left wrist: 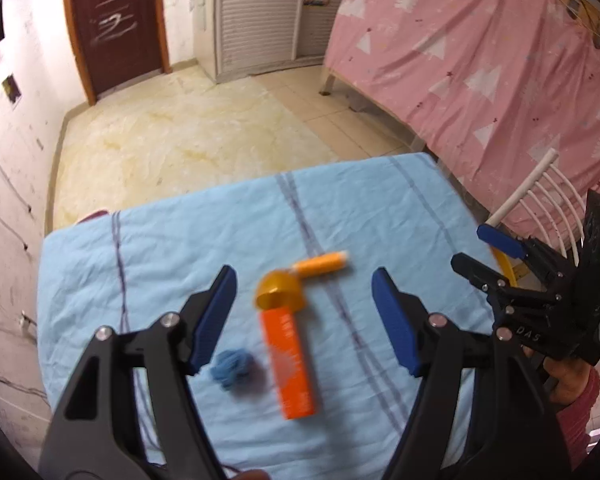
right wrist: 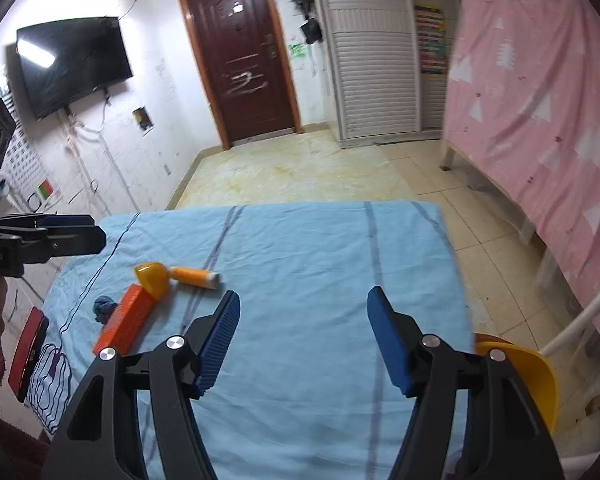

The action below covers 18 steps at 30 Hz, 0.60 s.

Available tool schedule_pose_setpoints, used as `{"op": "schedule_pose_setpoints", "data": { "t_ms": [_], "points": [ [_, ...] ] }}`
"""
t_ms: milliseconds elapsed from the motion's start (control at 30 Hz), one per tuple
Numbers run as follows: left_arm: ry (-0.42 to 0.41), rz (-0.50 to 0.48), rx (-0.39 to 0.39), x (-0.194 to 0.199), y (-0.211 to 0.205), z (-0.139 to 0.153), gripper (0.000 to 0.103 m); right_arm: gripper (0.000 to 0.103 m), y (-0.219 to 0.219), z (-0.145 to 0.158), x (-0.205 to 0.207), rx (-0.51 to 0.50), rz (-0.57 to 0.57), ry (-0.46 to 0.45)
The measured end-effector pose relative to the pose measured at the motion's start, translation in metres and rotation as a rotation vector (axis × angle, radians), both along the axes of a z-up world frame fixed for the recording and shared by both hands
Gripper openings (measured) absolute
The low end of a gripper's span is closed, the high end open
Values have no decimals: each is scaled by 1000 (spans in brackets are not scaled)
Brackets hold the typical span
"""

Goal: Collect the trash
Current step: 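Move both open tools back over the remaining items on the sheet, then grasp the blue yarn ball with the left tool while the right tool grasps the orange thread spool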

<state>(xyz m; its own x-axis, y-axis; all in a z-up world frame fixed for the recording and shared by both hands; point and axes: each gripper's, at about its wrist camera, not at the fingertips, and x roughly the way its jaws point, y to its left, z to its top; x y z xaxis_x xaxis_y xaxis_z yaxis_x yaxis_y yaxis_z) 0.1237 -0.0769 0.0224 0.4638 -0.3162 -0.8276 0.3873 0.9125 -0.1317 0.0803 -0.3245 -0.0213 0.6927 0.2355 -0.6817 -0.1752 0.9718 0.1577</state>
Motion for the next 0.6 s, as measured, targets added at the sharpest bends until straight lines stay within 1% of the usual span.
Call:
{"op": "schedule_pose_setpoints", "data": {
  "t_ms": [233,400,467,600],
  "points": [
    [50,44,15,4,38,-23,67,60,39,-8,18,-19,64,24],
    [84,53,30,7,54,-37,67,60,60,-12,32,-41,93,45],
    [107,48,39,7,59,-44,67,60,66,-15,36,-48,101,54],
    [144,5,38,3,62,-55,67,60,75,-21,47,-56,108,75]
  ]
}}
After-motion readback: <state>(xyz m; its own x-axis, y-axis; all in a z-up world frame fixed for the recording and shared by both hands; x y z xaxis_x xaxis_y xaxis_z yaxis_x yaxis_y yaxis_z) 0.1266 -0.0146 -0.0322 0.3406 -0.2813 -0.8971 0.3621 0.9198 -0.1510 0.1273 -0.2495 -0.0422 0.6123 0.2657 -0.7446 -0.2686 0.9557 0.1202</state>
